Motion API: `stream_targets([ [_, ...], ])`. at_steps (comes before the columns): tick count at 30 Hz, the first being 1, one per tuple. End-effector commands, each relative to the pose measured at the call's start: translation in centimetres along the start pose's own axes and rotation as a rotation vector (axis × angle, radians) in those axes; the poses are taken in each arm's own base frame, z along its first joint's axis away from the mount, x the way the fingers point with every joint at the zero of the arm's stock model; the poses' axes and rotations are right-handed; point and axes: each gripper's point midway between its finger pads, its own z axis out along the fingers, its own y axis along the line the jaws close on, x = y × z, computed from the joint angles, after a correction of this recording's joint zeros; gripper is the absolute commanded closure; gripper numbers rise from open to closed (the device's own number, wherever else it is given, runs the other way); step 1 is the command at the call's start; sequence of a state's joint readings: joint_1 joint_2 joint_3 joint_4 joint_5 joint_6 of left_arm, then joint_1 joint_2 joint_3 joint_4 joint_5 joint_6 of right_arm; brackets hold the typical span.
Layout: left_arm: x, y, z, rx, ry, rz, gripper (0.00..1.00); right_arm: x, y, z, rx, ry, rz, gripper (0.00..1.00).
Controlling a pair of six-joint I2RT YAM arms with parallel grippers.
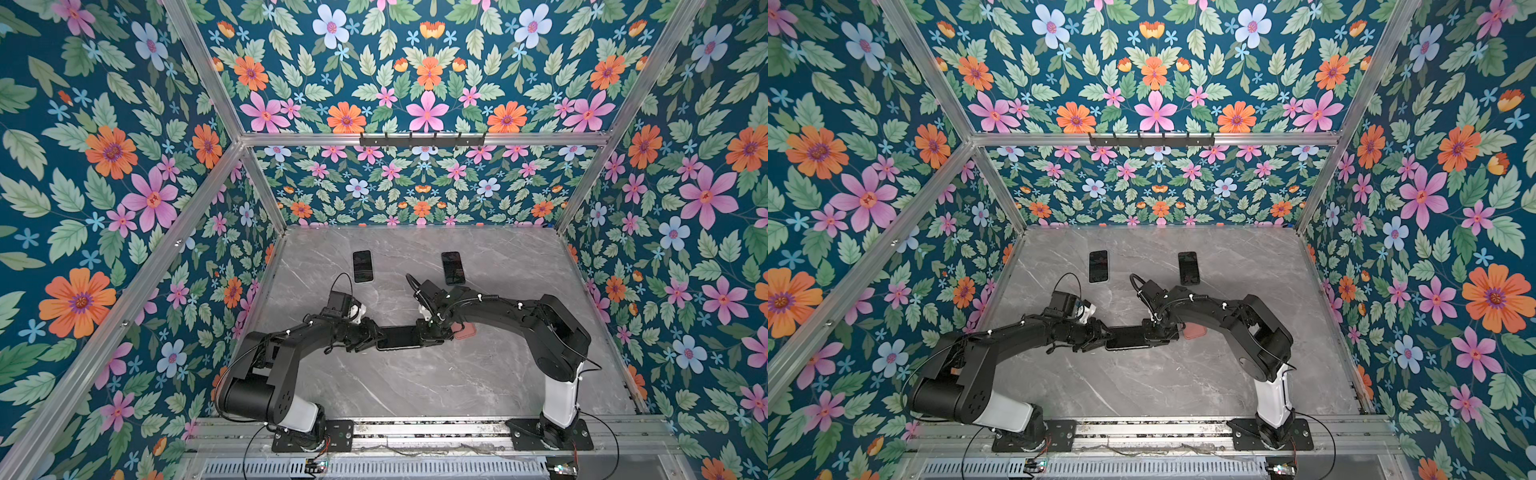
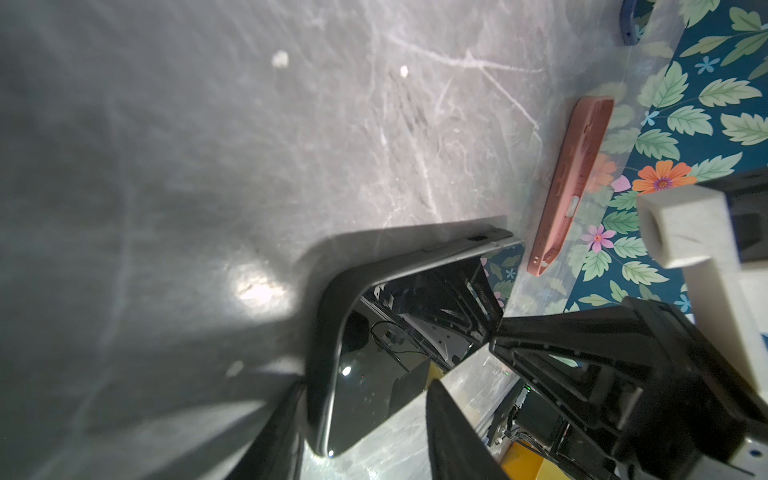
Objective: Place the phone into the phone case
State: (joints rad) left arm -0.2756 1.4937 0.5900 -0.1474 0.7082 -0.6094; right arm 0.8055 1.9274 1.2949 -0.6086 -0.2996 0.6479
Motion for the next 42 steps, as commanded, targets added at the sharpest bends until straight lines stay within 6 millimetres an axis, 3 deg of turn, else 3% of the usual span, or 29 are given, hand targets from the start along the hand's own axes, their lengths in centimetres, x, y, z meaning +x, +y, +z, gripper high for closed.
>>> stream_targets([
  [1,0.8,0.8,0.3,-0.032,0.023,-0.025,0.51,-0.1,2.4,0.3,-0.1,0.0,-0.029,0.87],
  [15,1.0,1.0,0.1,-0.055,0.014,-0.02,0.52,0.0,2.6,1.0,-0.101,0.001,-0.029,0.9],
  [21,0.9,1.6,-0.3,-0.102,0.005,-0.025,0.52,0.4,2.0,-1.0,-0.059,-0.027,-0.059,0.89],
  [26,1.7,1.1,-0.6,-0.088,0.009,-0.027,0.53,-0.1,1.8,-3.0,-0.021,-0.082,-0.11,0.81],
  [42,2.5,2.0,0.7,-0.153,0.052,-0.023,0.75,-0.6,1.8,-2.8,-0.01,-0.089,-0.132,0.71],
])
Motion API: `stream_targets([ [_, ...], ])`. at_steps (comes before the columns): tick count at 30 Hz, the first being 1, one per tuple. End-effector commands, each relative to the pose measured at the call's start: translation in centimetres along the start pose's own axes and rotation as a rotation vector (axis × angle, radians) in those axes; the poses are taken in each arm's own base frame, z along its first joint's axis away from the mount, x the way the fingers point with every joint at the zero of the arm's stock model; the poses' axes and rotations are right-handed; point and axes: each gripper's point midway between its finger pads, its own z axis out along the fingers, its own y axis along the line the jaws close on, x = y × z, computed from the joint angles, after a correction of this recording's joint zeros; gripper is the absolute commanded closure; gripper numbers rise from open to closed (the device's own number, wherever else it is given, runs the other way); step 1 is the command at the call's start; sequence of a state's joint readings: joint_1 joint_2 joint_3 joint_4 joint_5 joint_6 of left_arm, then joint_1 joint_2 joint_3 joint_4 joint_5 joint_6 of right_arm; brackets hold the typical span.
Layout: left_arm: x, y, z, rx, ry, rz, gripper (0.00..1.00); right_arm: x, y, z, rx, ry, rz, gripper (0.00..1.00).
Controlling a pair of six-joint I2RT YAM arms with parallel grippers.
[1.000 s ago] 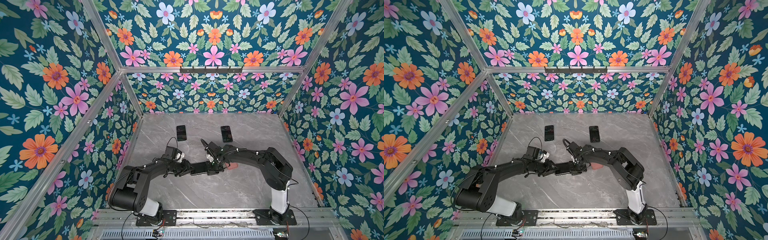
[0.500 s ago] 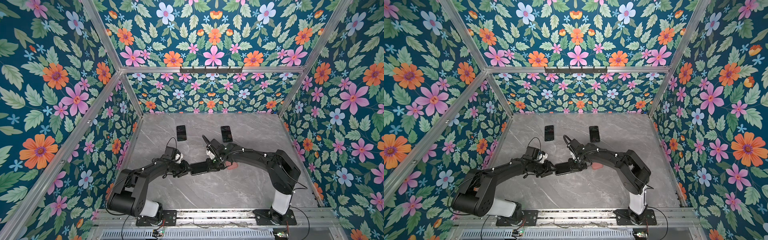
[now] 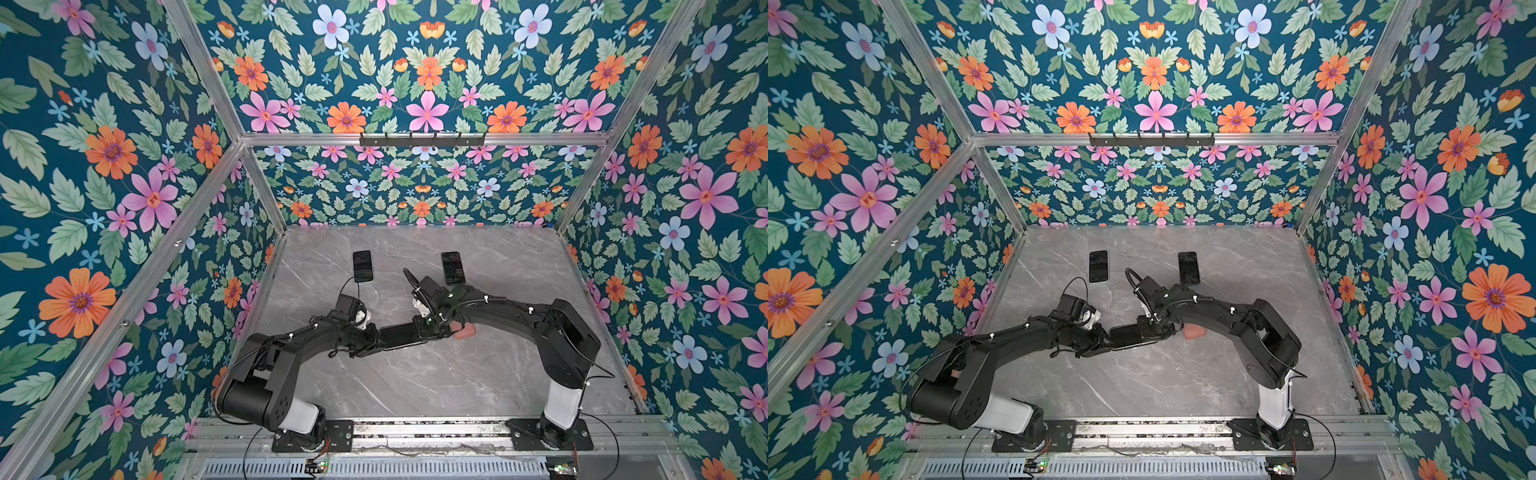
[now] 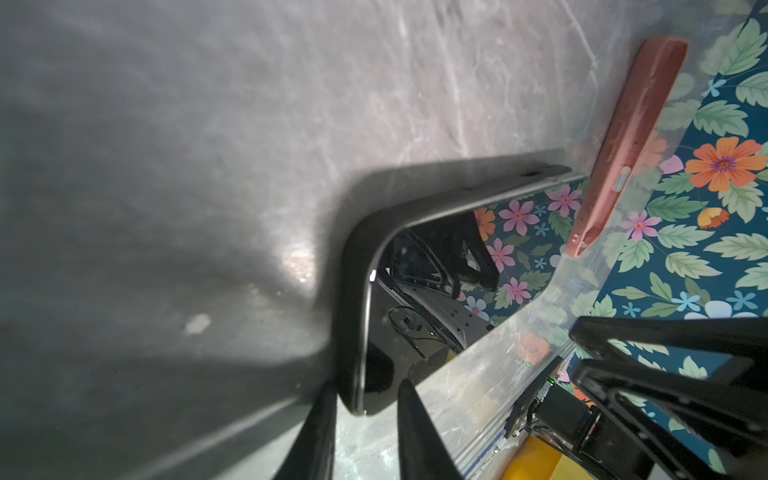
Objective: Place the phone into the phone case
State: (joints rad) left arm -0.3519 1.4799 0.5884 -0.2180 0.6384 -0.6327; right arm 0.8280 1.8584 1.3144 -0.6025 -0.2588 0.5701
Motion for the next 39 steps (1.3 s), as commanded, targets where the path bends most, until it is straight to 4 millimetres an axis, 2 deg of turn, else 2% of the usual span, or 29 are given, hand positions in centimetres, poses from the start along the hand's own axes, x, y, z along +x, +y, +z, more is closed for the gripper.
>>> stream_targets([
  [1,0.3,1.5,0.2,-0.07,0.007,-0.027,0.76,0.1,-0.2,-0.3,0.013,0.001,-0.009,0.71],
  [9,0.4,1.9,0.3,-0.087,0.008,-0.026,0.84,-0.1,-0.2,-0.3,0.013,-0.002,-0.014,0.7],
  [13,0.3,1.9,0.3,-0.09,0.011,-0.025,0.84,-0.1,-0.2,-0.4,0.015,-0.004,-0.019,0.7],
  [17,0.2,1.8,0.0,-0.098,0.007,-0.016,0.8,-0.6,-0.8,-0.6,0.033,-0.013,-0.036,0.69],
  [23,0.1,1.2,-0.7,-0.094,-0.007,0.001,0.71,-3.1,-2.6,-0.5,0.081,-0.048,-0.093,0.64],
  [27,-0.2,0.8,-1.2,-0.096,-0.024,0.012,0.66,-3.7,-3.2,-0.8,0.075,-0.057,-0.081,0.63],
  [34,-2.9,-0.7,-1.1,-0.09,-0.048,0.043,0.65,-3.7,-3.7,-0.2,0.061,-0.051,-0.04,0.63],
  [39,-4.5,-1.1,-0.2,-0.088,-0.044,0.045,0.64,-4.6,-4.2,0.0,0.027,-0.071,-0.011,0.63],
])
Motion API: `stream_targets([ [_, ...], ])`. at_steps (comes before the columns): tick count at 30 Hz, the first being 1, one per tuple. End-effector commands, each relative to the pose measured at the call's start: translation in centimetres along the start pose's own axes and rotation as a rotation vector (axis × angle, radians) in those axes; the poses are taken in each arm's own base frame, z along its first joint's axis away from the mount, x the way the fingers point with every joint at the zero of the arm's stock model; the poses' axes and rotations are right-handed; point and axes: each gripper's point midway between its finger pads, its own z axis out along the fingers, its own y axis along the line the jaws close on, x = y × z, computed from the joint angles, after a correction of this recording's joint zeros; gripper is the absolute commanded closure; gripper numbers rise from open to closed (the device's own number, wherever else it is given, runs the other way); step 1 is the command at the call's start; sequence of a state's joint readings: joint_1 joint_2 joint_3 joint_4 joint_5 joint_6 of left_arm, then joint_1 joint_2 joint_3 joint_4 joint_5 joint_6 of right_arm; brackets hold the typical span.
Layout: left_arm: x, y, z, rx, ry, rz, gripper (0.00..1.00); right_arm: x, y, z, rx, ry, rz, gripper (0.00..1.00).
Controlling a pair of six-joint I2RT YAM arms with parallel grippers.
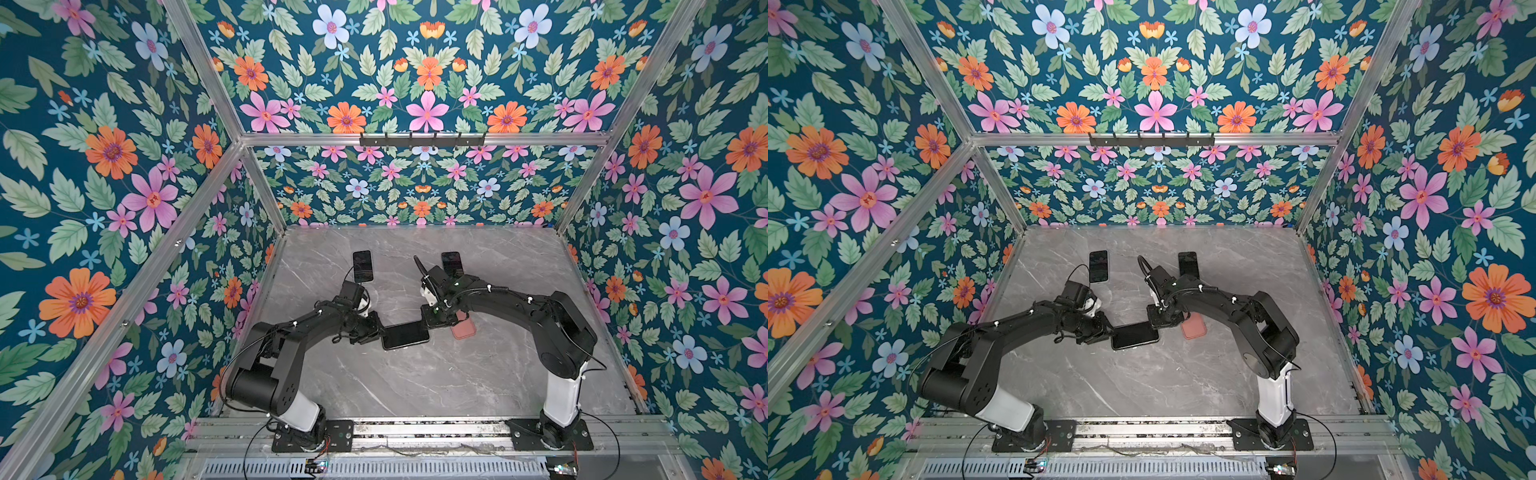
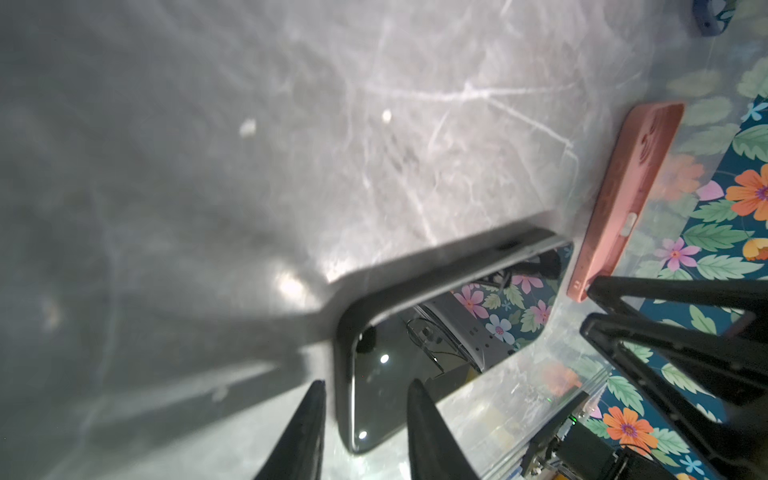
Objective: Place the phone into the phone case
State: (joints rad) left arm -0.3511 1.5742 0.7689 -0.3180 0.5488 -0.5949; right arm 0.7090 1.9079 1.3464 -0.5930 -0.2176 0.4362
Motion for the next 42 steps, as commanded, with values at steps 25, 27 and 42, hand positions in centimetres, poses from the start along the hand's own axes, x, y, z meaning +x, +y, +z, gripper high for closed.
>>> stream_targets([
  [25,-1.2,0.0,1.5,0.0,0.034,0.021,0.61,-2.5,-0.7,0.5,-0.046,-0.019,-0.026,0.62],
  [27,-0.3,0.4,1.1,-0.003,0.036,0.016,0.57,-3.0,-0.5,0.9,-0.054,-0.021,-0.035,0.59],
  [42,5.8,-1.1,0.5,0.071,0.071,0.029,0.44,-1.8,1.3,3.2,-0.2,0.067,-0.049,0.52],
])
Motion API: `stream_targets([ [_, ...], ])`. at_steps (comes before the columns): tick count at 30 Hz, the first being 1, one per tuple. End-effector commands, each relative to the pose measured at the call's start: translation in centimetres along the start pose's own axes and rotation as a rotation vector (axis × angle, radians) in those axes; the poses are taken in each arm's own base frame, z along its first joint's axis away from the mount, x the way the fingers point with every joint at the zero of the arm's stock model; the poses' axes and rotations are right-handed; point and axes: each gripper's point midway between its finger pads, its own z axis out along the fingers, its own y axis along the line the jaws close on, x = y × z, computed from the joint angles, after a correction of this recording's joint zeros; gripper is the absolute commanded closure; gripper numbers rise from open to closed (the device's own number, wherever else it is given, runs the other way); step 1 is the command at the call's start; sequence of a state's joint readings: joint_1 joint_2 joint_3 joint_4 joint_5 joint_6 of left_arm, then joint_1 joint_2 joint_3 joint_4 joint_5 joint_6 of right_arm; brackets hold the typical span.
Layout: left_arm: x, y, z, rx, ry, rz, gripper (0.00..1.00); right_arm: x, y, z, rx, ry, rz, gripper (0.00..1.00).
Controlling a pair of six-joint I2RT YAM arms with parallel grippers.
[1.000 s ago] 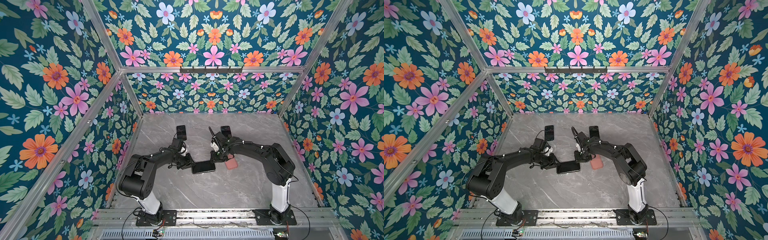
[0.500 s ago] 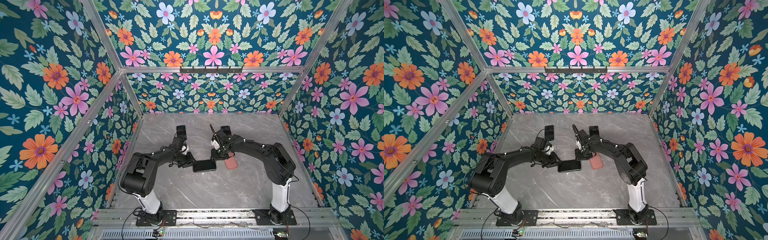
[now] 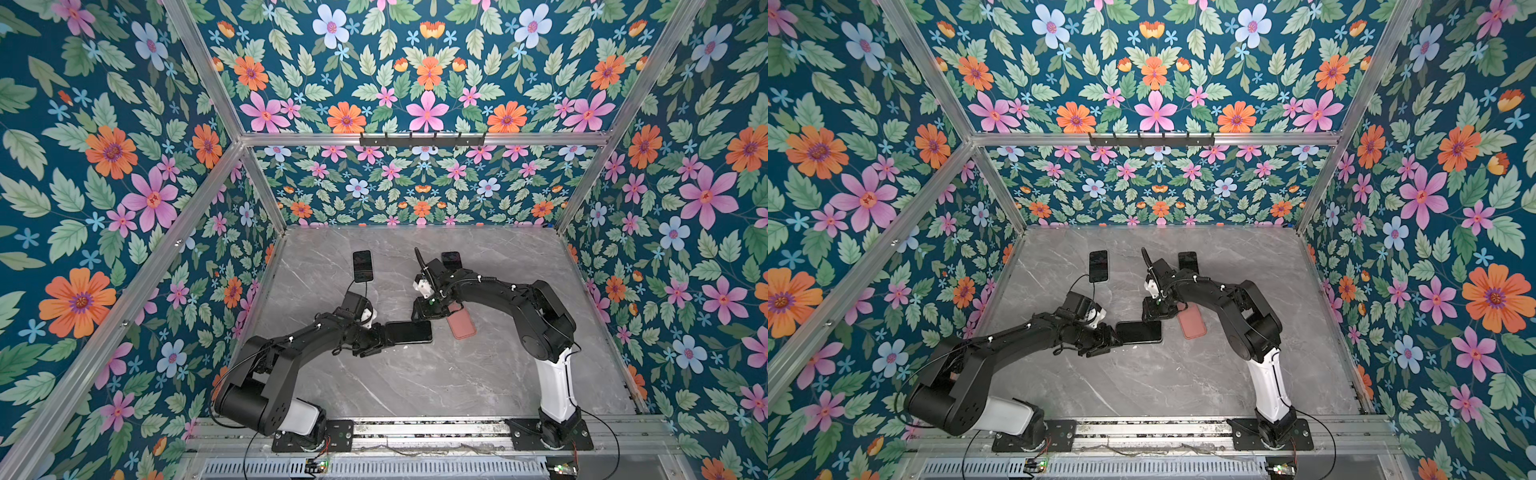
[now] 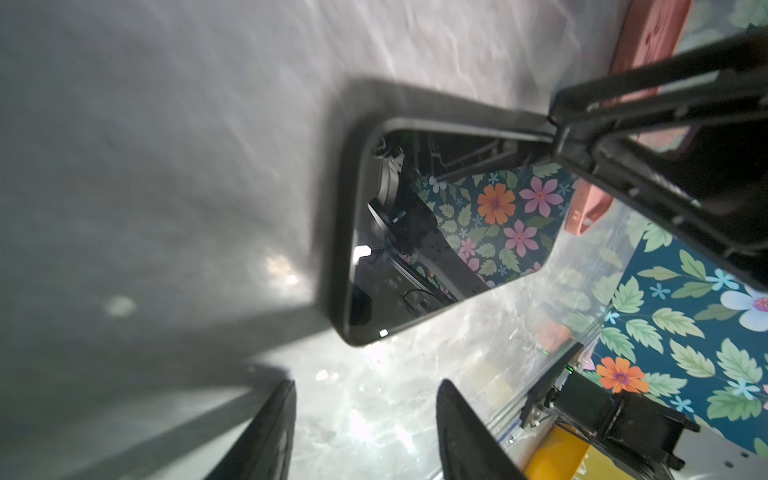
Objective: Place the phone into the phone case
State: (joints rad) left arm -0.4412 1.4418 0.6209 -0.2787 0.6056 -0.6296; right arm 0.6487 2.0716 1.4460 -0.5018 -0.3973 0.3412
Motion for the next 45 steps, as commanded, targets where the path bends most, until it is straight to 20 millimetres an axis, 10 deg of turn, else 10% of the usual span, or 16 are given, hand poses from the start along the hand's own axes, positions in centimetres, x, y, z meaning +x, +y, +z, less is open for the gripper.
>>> stream_targets([
  [1,0.6,-0.4,0.7,0.013,0.008,-0.019,0.45,1.6,0.5,0.1,-0.043,0.046,0.006,0.52],
  [30,-2.9,-1.9,3.5,-0.034,0.03,0.014,0.69,8.3,2.5,-0.1,-0.051,0.077,0.159,0.62],
  [45,-1.2,-2.0,0.3,-0.127,-0.031,-0.077,0.69,9.3,1.8,-1.9,-0.033,-0.013,0.308,0.55],
])
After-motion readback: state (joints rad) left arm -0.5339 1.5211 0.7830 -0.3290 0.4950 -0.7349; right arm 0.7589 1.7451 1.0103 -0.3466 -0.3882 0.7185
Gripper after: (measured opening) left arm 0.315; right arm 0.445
